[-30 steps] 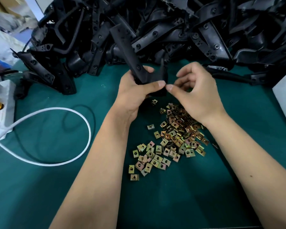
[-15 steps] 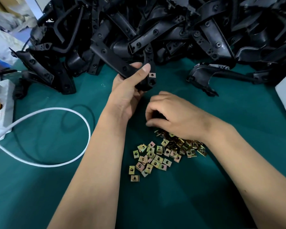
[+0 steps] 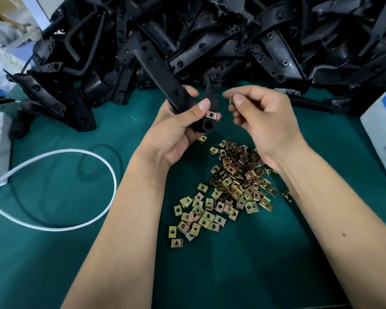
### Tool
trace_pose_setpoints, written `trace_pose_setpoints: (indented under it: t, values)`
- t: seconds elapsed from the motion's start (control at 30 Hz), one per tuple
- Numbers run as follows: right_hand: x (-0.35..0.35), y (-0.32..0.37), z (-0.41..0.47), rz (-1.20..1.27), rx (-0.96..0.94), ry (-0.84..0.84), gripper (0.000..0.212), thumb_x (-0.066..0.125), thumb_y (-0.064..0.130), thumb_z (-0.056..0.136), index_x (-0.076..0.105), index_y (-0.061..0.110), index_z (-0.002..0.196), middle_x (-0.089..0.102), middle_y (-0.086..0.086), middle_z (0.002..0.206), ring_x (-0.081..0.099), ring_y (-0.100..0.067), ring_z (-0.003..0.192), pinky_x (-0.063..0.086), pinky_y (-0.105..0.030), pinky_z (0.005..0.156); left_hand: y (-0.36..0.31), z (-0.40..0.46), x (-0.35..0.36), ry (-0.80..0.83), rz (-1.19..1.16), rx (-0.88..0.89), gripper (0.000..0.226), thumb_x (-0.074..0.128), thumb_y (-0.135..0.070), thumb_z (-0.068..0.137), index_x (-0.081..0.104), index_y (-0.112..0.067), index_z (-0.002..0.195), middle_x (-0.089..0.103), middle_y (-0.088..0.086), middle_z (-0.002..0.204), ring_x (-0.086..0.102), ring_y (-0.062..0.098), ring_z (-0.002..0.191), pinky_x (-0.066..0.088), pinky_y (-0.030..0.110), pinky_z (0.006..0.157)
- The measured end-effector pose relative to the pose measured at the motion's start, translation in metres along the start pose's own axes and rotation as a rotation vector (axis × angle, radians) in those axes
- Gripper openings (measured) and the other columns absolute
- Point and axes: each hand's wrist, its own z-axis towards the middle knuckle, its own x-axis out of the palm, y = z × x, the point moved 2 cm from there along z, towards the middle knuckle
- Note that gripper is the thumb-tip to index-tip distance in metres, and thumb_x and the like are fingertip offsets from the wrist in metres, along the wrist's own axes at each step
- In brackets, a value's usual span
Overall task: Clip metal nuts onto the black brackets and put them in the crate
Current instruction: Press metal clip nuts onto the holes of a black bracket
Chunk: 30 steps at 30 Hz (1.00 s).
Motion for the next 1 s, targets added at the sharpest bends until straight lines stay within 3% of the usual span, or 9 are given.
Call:
trace_pose_setpoints:
  t: [0.2, 0.5, 1.0]
  values:
    - [-0.0021, 0.0026, -0.0001, 0.091, 0.008, -0.038, 0.011, 0.069, 0.003, 0.095, 0.074, 0.013, 0.093, 0.071, 0.002, 0.078, 0.061, -0.012, 0.073, 0.053, -0.024, 0.069, 0.0042, -0.0006, 0.0039, 0.084, 0.023, -0.013, 0.029, 0.071, -0.003, 0.089, 0.055, -0.021, 0.105, 0.070, 0.008, 0.095, 0.075, 0.023, 0.077, 0.059, 0.031, 0.064]
    - [-0.0031, 0.0024, -0.0002, 0.154, 0.016, -0.050, 0.009, 0.068, 0.000, 0.096, 0.074, 0.006, 0.097, 0.076, -0.004, 0.082, 0.064, -0.013, 0.073, 0.054, -0.025, 0.070, 0.0030, -0.0013, 0.0068, 0.047, -0.009, -0.022, 0.036, 0.075, -0.010, 0.077, 0.052, -0.020, 0.103, 0.076, 0.002, 0.086, 0.076, 0.020, 0.075, 0.059, 0.029, 0.062]
    - [-0.0033, 0.0001, 0.0009, 0.088, 0.008, -0.061, 0.013, 0.072, 0.003, 0.093, 0.075, 0.015, 0.088, 0.072, 0.003, 0.075, 0.063, -0.012, 0.071, 0.054, -0.024, 0.068, 0.0057, -0.0007, 0.0069, 0.069, -0.015, -0.064, 0.033, 0.074, -0.010, 0.076, 0.054, -0.021, 0.101, 0.076, 0.004, 0.089, 0.076, 0.020, 0.075, 0.059, 0.029, 0.062]
